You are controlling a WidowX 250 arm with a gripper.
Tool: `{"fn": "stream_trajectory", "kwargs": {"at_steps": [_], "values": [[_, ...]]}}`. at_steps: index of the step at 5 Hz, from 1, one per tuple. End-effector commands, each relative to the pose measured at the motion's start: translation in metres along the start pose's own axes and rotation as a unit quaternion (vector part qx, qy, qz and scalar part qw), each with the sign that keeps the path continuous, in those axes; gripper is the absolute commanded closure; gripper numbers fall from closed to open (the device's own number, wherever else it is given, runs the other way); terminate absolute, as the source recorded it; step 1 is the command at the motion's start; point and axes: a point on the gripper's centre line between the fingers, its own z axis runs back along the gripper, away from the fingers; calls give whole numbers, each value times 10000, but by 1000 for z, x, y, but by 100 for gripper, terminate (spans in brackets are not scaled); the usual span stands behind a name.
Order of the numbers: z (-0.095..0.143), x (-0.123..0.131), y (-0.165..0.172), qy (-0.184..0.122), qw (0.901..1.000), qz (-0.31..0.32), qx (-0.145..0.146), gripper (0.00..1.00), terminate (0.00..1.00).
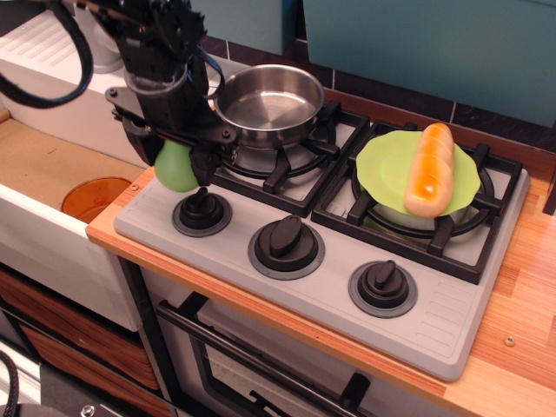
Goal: Put bread on plate and pear in pot or pan on stove
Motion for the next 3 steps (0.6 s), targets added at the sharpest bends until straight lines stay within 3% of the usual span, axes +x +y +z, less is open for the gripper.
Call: {"fn": "stream_trajectory", "kwargs": {"at_steps": [1, 3], "values": [[50, 39, -1, -136, 9996, 6, 235, 100, 0], [56, 100, -12, -196, 9989, 20, 415, 100, 0]]}}
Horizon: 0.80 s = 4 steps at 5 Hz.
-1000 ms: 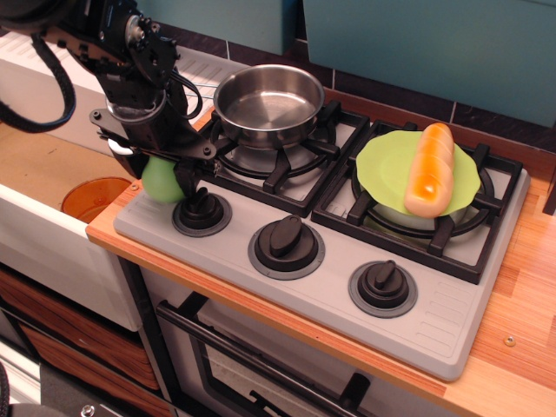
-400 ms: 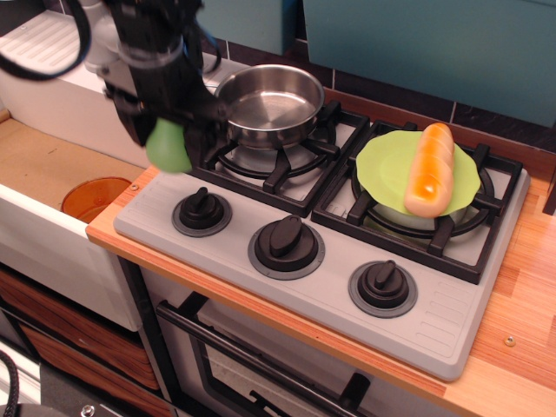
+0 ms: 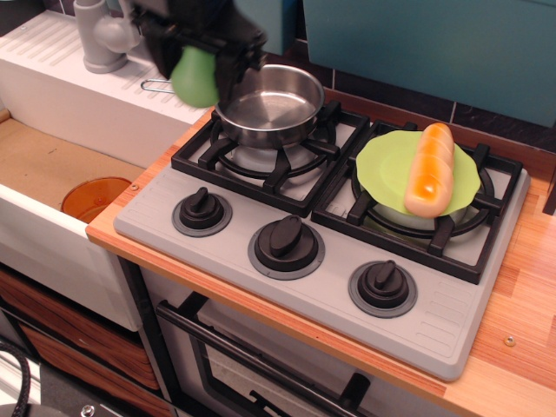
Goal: Put bread on plate and pear in pot or pan on stove
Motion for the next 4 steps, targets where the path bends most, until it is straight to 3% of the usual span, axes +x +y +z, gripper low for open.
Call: {"fn": "stream_trajectory", "kwargs": {"at_steps": [1, 2, 4], "values": [[4, 65, -13, -353, 9993, 69, 128, 100, 0], [-10, 75, -20, -378, 9993, 39, 61, 100, 0], [-22, 63, -33, -372, 9992, 130, 62, 100, 0]]}}
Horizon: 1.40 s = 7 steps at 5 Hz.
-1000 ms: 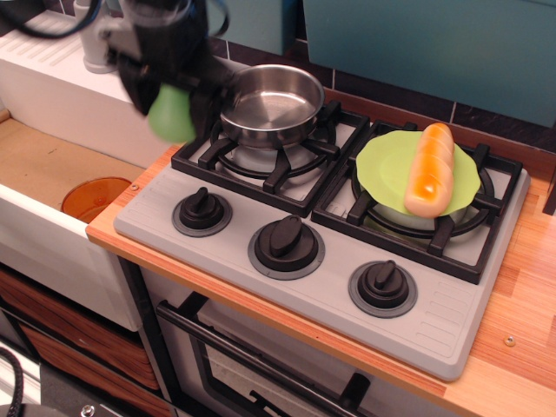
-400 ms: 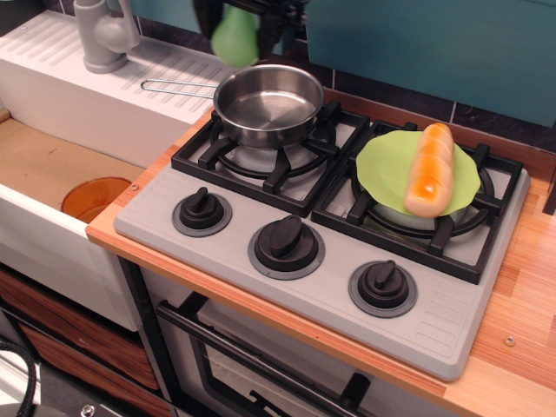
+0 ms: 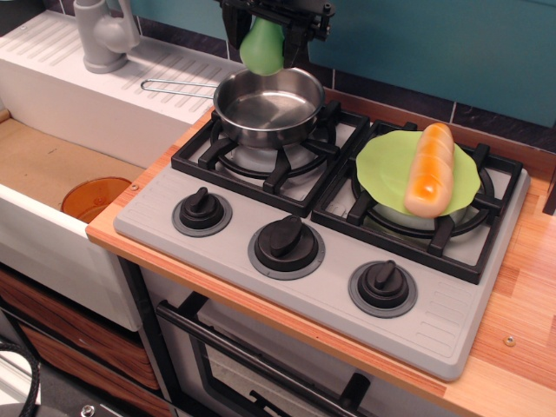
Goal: Put bread on plate and pear in pot or pan on stove
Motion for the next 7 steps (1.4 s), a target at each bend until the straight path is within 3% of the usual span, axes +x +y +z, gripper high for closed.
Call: {"fn": "stream_trajectory", "kwargs": {"at_steps": [1, 2, 4, 5, 7], "values": [[5, -6, -15, -205, 9997, 127, -33, 0, 0], [5, -10, -19, -220, 9997, 108, -36, 0, 0], [41, -27, -30, -19, 9999, 147, 16, 0, 0], [63, -39, -49, 50, 9995, 303, 92, 0, 0], [83, -62, -92, 149, 9981, 594, -59, 0, 0]]}}
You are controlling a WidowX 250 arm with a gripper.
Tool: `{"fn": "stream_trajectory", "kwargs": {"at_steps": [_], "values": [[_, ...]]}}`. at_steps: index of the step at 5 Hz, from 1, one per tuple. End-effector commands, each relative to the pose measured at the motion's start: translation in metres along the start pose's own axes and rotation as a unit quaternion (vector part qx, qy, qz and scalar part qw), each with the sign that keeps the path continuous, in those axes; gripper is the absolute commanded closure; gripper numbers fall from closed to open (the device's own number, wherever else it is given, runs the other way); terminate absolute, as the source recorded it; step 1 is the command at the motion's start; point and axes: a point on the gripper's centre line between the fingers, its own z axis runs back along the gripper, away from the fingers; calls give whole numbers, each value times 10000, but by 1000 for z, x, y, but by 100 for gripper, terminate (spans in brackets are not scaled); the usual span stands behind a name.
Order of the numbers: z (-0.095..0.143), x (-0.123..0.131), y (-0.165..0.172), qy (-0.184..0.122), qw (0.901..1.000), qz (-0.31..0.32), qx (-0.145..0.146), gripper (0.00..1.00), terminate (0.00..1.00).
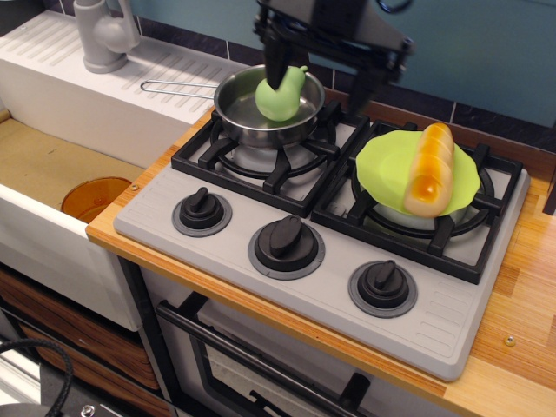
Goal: Put bread on plate and pear in pot or pan on stove
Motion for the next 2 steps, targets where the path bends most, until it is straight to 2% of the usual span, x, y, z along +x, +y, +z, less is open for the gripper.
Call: {"fn": "stream_trajectory", "kwargs": {"at_steps": [1, 2], "values": [[31, -4, -24, -92, 9989, 196, -426, 0, 0], [25, 1, -24, -74, 9986, 94, -516, 0, 100]]}}
